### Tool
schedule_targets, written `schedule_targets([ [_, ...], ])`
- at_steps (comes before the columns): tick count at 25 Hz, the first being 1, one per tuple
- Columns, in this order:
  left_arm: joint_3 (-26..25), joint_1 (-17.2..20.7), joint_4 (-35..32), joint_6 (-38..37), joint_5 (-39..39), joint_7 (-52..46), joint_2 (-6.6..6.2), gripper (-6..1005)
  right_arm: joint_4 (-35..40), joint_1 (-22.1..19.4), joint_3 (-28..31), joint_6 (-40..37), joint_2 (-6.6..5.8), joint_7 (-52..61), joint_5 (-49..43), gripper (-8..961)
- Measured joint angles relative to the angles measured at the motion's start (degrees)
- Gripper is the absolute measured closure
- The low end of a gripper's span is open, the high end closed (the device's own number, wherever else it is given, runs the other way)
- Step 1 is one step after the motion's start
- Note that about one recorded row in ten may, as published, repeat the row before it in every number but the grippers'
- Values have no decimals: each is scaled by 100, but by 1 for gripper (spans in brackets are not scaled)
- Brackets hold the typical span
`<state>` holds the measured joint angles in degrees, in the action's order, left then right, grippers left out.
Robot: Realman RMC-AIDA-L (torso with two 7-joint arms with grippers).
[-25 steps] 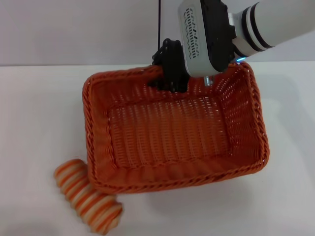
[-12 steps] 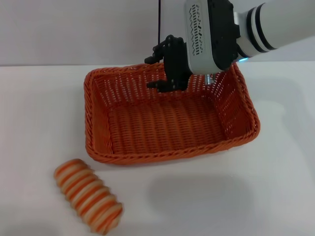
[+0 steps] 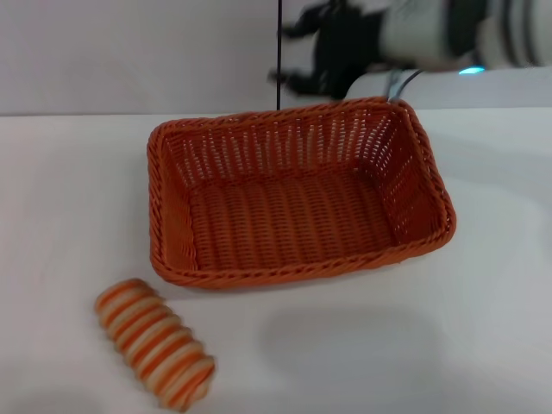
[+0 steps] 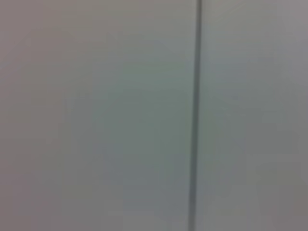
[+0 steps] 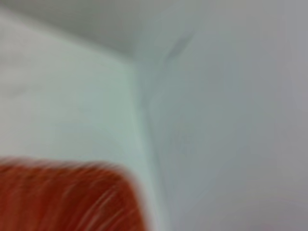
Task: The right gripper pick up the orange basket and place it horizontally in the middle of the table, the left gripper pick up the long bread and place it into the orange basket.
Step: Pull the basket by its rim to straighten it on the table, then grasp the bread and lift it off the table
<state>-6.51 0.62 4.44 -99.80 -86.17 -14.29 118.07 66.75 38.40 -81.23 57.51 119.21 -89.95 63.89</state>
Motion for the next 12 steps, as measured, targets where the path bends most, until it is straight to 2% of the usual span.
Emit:
schedule_targets([
  [1,158,6,-142,-33,1,-195,-11,185,237,-236,152,-46,-1,59,266,431],
  [4,158,6,-142,-33,1,-195,-11,185,734,-1000,567,-72,-5,57,1315,431],
  [5,654,6,-820,-81,-1,-1060,-13,185,862,-1253,668,-72,-11,47,1697,431],
  [6,654,6,-820,-81,-1,-1060,-13,185,1117,-1856,862,-56,-16,-52,2401,431],
  [7,970,-7,-1359,-105,-2,-1721,-13,185,1117,-1856,862,-56,-16,-52,2401,431],
  [8,970,-7,-1359,-105,-2,-1721,-13,185,1217,-2152,910,-62,-15,-213,2681,431],
  [10,1607,-38,-2470,-69,-4,-3047,-13,185,1308,-2708,950,-63,6,-659,3250,431],
  [11,1770,-44,-2733,-44,-7,-3298,-13,185,1187,-3208,960,-51,16,-1160,3970,431],
  [12,1915,-48,-2966,-15,-24,-3530,-15,185,1187,-3208,960,-51,16,-1160,3970,431],
])
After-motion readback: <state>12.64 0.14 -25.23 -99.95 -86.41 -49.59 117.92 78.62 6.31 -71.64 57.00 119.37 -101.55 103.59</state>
